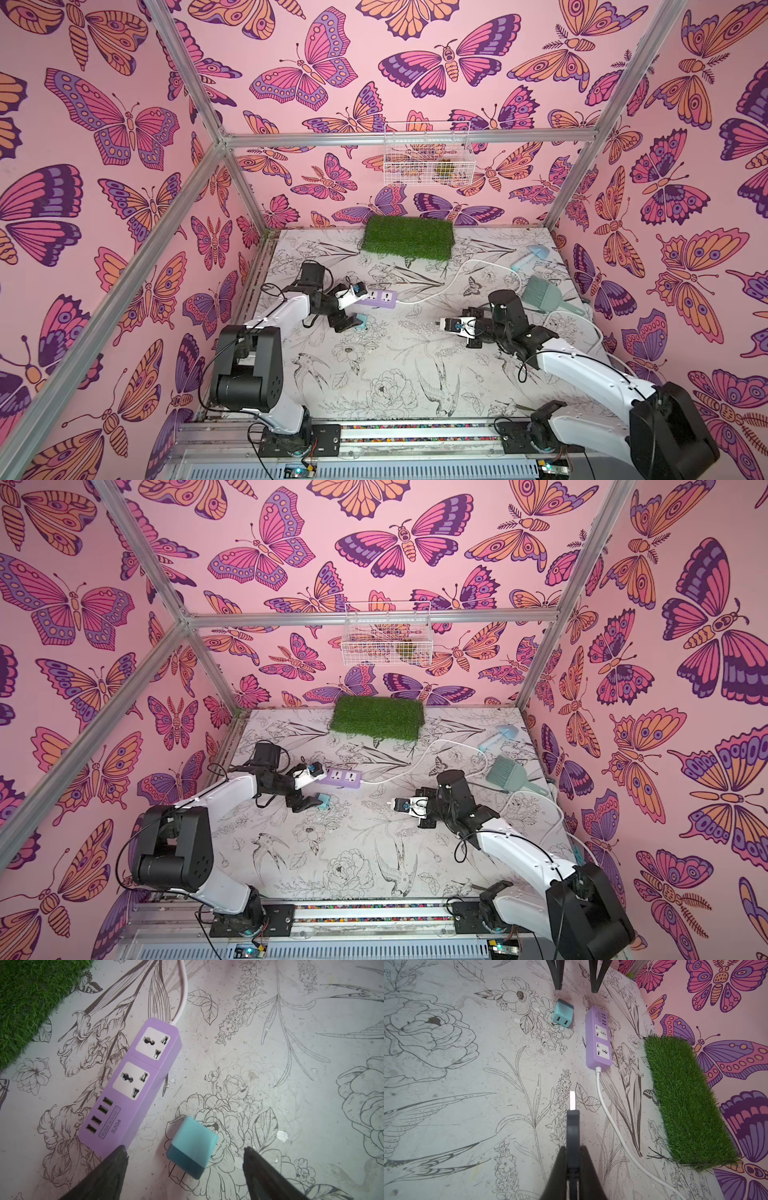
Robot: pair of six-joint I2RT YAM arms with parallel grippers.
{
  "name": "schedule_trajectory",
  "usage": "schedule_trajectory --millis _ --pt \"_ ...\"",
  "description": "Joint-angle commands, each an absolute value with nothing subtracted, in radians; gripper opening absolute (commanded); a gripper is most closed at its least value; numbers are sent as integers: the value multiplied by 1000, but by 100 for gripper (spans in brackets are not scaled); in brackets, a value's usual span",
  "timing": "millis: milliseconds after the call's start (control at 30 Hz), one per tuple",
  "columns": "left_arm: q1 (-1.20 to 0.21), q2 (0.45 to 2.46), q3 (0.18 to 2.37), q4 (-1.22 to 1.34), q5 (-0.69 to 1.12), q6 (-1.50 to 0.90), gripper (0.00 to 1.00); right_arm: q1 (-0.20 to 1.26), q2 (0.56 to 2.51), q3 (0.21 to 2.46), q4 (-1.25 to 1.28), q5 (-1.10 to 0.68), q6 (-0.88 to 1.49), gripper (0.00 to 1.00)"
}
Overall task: Charge mp3
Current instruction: Pick up the MP3 player from the center of the board.
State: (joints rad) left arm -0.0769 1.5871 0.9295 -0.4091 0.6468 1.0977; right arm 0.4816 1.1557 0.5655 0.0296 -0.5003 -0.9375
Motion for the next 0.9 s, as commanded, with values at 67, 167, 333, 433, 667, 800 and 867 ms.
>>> schedule_trajectory --millis 67,167,333,433,667,800,867 --pt "-70 1581 851 -372 647 1188 88 489 1136 580 -15 -494 -918 0" --pt "-66 1592 845 -370 634 1221 88 489 1137 576 -15 -489 -917 0" --pt "-66 1649 892 -400 616 1271 87 486 1150 578 -15 -491 -922 0" --pt "-65 1671 898 -402 606 1298 87 488 1151 580 -21 -491 -925 0" --pt "-65 1714 918 -412 595 1346 85 488 1146 576 -32 -488 -927 0" --pt "-68 1740 942 -438 589 1369 85 488 1149 576 -33 -495 -922 0" --pt "-69 1750 948 -449 584 1381 84 487 1150 577 -35 -495 -923 0"
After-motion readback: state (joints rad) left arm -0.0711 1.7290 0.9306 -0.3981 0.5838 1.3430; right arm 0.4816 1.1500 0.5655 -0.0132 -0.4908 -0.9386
